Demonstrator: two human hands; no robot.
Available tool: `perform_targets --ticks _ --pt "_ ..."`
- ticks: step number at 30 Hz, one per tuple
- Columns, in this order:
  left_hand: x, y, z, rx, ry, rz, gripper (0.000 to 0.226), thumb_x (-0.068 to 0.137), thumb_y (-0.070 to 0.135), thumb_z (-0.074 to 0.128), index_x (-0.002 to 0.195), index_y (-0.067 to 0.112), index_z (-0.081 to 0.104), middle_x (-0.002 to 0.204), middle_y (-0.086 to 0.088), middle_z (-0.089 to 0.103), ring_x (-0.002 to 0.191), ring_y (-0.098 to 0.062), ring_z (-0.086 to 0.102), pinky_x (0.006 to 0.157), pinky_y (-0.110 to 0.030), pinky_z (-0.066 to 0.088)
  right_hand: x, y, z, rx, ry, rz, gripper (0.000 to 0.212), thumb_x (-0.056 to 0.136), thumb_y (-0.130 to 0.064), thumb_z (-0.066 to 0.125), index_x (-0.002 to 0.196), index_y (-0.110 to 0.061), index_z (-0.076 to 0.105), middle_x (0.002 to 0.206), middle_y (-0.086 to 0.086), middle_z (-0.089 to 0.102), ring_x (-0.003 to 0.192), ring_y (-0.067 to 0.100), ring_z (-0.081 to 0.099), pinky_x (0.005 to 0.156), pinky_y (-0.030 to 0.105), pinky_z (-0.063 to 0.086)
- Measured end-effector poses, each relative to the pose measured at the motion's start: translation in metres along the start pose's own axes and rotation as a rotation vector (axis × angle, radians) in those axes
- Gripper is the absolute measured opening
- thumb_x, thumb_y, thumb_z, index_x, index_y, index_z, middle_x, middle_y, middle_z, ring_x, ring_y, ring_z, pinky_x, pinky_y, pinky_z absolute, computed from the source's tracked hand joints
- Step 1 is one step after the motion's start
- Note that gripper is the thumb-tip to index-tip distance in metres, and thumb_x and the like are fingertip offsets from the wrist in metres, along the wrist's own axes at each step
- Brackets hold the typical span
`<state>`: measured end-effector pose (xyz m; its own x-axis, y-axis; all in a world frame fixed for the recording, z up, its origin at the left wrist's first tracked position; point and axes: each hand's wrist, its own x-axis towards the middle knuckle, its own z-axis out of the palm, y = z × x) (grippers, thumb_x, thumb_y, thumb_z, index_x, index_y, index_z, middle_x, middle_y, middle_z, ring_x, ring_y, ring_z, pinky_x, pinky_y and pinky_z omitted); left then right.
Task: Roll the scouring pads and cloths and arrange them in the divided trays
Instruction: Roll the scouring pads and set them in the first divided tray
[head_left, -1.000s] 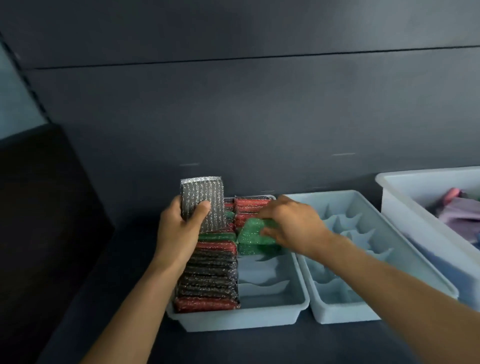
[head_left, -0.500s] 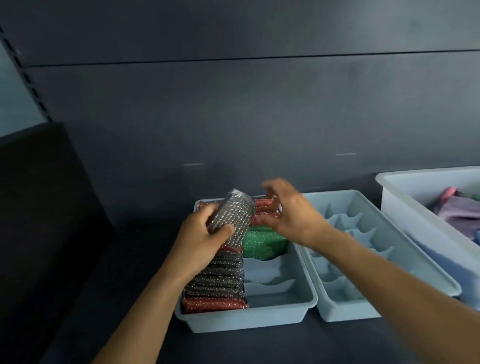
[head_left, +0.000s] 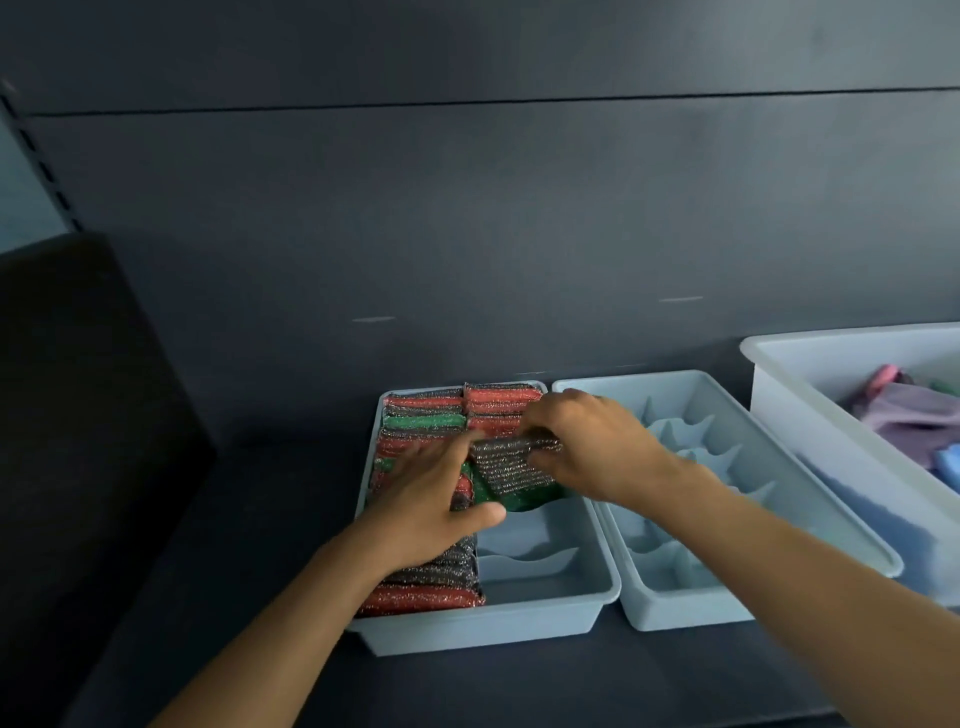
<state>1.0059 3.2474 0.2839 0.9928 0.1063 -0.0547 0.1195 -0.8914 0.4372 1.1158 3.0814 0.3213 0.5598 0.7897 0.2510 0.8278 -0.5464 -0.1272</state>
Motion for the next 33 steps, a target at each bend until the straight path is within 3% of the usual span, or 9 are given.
perform_targets --ticks 4,8,13,17,20,22,28,31,33 --pt "0.0 0.002 0.0 -0.036 0.04 0.007 0.093 0.087 0.054 0.061 0.154 0.035 -0.002 0.159 0.01 0.021 0.148 -0.016 0.016 0.119 -0.038 0.013 0.004 -0.005 0.007 0.038 0.008 -0.004 0.023 0.082 -0.021 0.06 0.104 -0.022 0.064 0.104 0.002 0.066 0.097 0.025 0.059 0.072 0.028 0.038" --pt "0.002 -0.004 0.003 -0.076 0.062 -0.011 0.088 0.085 0.056 0.062 0.153 0.038 0.01 0.159 0.01 0.022 0.146 -0.017 0.02 0.117 -0.04 0.022 0.004 0.0 0.019 0.094 -0.028 0.075 0.017 0.084 -0.024 0.062 0.101 -0.02 0.06 0.099 0.001 0.066 0.092 0.026 0.06 0.068 0.026 0.035" --pt "0.005 -0.002 0.004 0.032 0.091 0.038 0.073 0.089 0.054 0.059 0.15 0.034 0.025 0.156 0.013 0.028 0.144 -0.012 0.021 0.116 -0.033 0.015 0.002 0.006 0.035 -0.048 -0.003 0.036 0.024 0.082 -0.033 0.067 0.104 -0.024 0.065 0.113 -0.003 0.059 0.11 0.019 0.052 0.086 0.029 0.04" --pt "0.006 0.0 0.004 0.087 0.081 0.066 0.065 0.091 0.052 0.057 0.147 0.029 0.034 0.151 0.014 0.034 0.14 -0.009 0.027 0.116 -0.033 0.019 0.001 0.01 0.041 -0.089 -0.059 0.028 0.031 0.081 -0.038 0.07 0.108 -0.026 0.065 0.117 -0.001 0.052 0.111 0.02 0.051 0.085 0.029 0.041" --pt "0.008 0.008 0.0 0.067 0.077 0.032 0.064 0.09 0.054 0.056 0.146 0.03 0.036 0.148 0.013 0.037 0.138 -0.009 0.031 0.114 -0.033 0.026 -0.005 0.018 0.036 0.102 -0.06 0.04 0.038 0.078 -0.038 0.074 0.111 -0.025 0.063 0.119 -0.001 0.051 0.112 0.019 0.047 0.092 0.032 0.042" --pt "0.011 0.023 -0.003 0.013 0.121 0.031 0.062 0.09 0.055 0.056 0.144 0.032 0.037 0.147 0.013 0.039 0.137 -0.009 0.032 0.113 -0.036 0.03 -0.013 0.03 0.025 0.258 0.034 0.059 0.039 0.078 -0.037 0.074 0.113 -0.024 0.063 0.115 -0.002 0.054 0.111 0.018 0.045 0.095 0.036 0.041" --pt "0.048 0.098 0.008 -0.237 0.28 0.153 0.045 0.09 0.048 0.06 0.13 0.029 0.055 0.13 0.013 0.058 0.124 -0.006 0.05 0.105 -0.036 0.041 -0.052 0.088 -0.023 0.356 0.279 0.11 0.019 0.084 -0.025 0.071 0.102 -0.021 0.068 0.104 -0.007 0.06 0.096 0.015 0.049 0.085 0.025 0.041" --pt "0.079 0.157 0.024 -0.351 0.231 0.213 0.038 0.092 0.049 0.056 0.123 0.028 0.06 0.107 0.023 0.061 0.113 -0.006 0.057 0.096 -0.039 0.049 -0.087 0.144 -0.041 0.372 0.361 0.186 0.012 0.084 -0.016 0.069 0.096 -0.02 0.07 0.097 -0.007 0.063 0.088 0.012 0.05 0.08 0.013 0.036" --pt "0.101 0.203 0.039 -0.366 0.169 0.289 0.038 0.092 0.05 0.054 0.123 0.027 0.061 0.101 0.024 0.061 0.112 -0.005 0.057 0.096 -0.035 0.048 -0.115 0.187 -0.055 0.397 0.413 0.309 0.011 0.085 -0.009 0.067 0.09 -0.018 0.071 0.089 -0.009 0.063 0.086 0.011 0.053 0.077 0.013 0.036"
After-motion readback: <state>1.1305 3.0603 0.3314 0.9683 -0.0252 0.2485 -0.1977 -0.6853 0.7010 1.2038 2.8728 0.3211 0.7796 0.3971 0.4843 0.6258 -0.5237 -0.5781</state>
